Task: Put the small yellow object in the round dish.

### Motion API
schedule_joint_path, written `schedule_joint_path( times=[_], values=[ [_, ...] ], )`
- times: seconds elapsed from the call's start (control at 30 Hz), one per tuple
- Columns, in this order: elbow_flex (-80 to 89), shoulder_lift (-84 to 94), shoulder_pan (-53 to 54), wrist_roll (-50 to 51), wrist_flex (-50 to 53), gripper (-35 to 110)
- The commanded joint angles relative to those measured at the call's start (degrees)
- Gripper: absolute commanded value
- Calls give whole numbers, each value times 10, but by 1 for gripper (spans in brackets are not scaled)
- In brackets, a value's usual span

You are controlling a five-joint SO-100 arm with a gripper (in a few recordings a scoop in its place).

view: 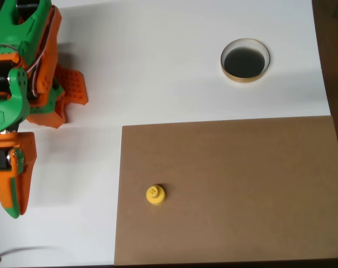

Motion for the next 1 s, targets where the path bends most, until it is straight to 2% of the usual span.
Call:
schedule_joint_path(
  times=[0.0,0.97],
  values=[
    [2,18,5,-1,-11,0],
    [2,18,10,-1,-12,0]
  ],
)
